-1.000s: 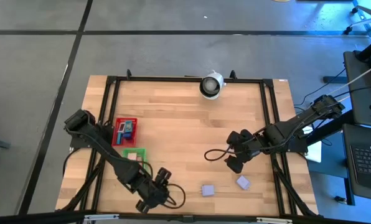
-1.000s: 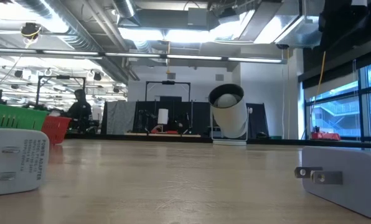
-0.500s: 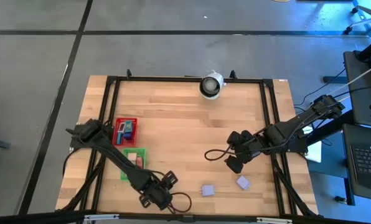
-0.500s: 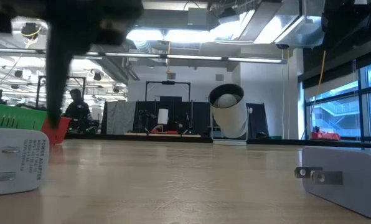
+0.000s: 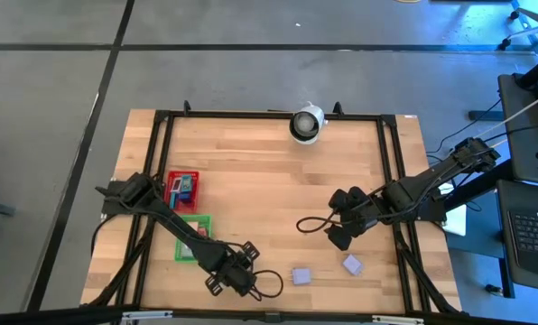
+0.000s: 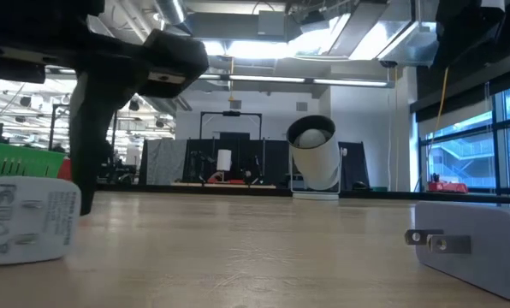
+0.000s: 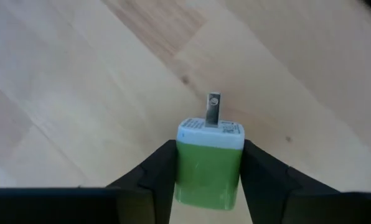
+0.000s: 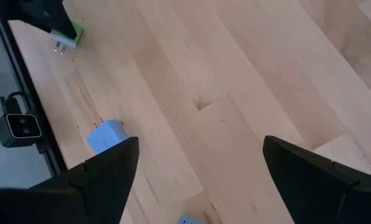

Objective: Pick & Place Office items
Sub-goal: Put the green charger adapter into the green bin

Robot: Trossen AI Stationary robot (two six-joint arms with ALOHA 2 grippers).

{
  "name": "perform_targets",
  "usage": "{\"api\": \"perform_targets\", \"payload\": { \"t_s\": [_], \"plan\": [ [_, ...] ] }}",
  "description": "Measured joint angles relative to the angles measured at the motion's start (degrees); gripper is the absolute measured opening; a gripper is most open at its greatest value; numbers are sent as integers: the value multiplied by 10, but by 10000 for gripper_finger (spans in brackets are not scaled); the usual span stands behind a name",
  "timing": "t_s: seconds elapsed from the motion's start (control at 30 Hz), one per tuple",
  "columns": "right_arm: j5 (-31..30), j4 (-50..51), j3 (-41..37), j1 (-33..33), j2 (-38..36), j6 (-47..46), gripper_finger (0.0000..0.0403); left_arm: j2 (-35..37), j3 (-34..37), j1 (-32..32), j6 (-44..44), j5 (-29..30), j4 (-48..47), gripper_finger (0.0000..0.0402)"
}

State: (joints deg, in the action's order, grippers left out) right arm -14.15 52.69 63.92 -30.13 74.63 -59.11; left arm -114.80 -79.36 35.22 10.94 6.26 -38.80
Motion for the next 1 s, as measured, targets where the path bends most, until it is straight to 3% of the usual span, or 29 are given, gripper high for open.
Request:
{"api": "perform_targets", "payload": {
  "t_s": [0.17,0.43,0.63,0.8,1.0],
  "plan": [
    [-3,0,0,0,0,0,345,0,-20,-12,-92,7,-7,141],
    [-34,0,0,0,0,18,345,38,-52,-44,-157,196,-53,141],
    [-34,0,0,1,0,23,345,124,-52,-103,-268,263,-36,141],
    [-38,0,0,1,0,12,345,204,-52,-143,-306,258,36,142],
    [-79,-2,0,0,0,-3,345,272,-52,-156,-235,295,213,143]
  ]
}}
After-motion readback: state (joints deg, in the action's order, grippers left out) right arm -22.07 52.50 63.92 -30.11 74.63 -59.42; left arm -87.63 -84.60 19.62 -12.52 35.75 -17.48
